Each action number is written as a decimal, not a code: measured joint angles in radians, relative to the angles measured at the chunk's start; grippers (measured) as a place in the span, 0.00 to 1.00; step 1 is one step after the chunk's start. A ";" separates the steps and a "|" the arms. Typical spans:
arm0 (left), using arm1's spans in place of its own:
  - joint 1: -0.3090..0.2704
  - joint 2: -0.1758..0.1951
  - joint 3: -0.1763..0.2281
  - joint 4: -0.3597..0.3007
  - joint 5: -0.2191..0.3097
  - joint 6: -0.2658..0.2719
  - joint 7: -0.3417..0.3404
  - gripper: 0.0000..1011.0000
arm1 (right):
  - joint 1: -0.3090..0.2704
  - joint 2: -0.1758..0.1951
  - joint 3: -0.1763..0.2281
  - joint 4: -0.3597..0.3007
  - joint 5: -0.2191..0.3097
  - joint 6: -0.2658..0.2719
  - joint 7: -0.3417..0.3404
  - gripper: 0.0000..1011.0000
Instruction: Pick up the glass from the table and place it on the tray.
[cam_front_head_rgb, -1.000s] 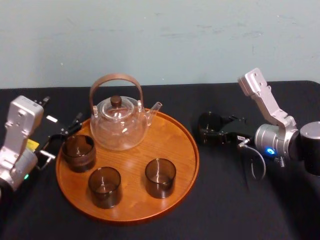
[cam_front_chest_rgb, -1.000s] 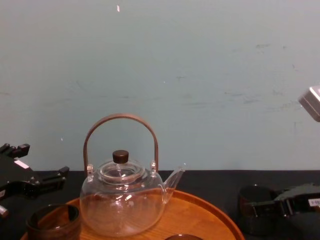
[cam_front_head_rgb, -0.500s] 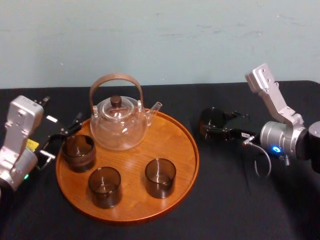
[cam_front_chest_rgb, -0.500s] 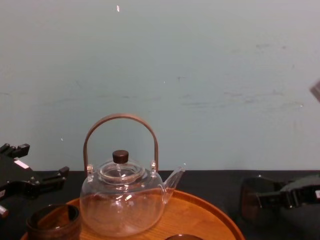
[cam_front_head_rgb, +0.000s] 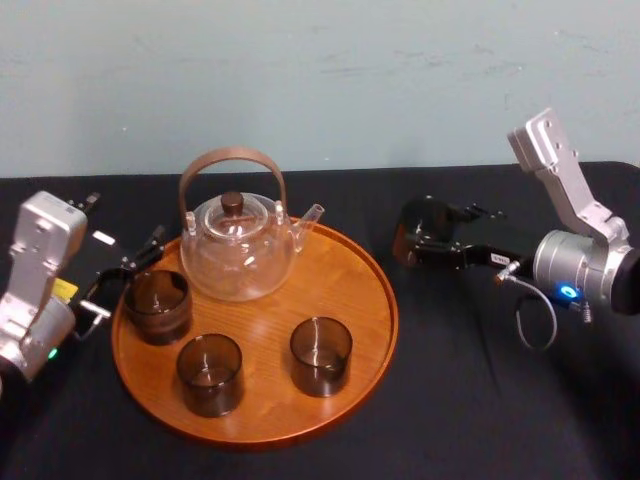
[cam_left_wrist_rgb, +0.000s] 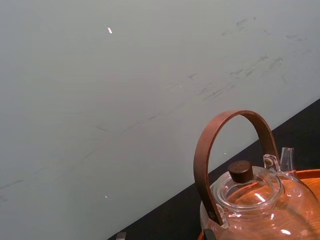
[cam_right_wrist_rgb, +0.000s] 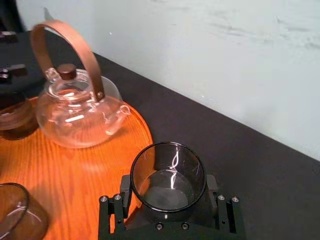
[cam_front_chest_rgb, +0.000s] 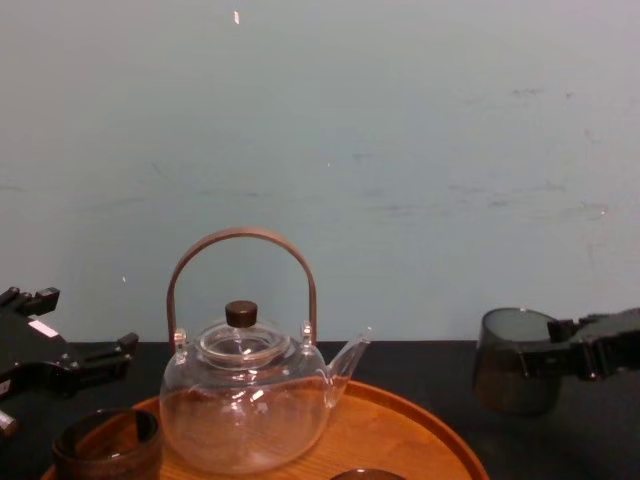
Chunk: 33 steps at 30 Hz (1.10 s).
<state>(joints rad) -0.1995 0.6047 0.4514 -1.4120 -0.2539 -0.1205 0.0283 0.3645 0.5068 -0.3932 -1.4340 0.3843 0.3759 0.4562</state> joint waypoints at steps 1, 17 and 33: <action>0.000 0.000 0.000 0.000 0.000 0.000 0.000 0.99 | 0.000 0.002 -0.001 -0.005 0.001 0.000 0.002 0.88; 0.000 0.000 0.000 0.000 0.000 0.000 0.000 0.99 | 0.039 0.007 -0.068 -0.036 0.007 -0.019 0.046 0.88; 0.000 0.000 0.000 0.000 0.000 0.000 0.000 0.99 | 0.114 -0.034 -0.153 0.048 -0.010 -0.036 0.094 0.88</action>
<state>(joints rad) -0.1995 0.6047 0.4514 -1.4120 -0.2539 -0.1205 0.0283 0.4783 0.4724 -0.5460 -1.3862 0.3741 0.3394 0.5500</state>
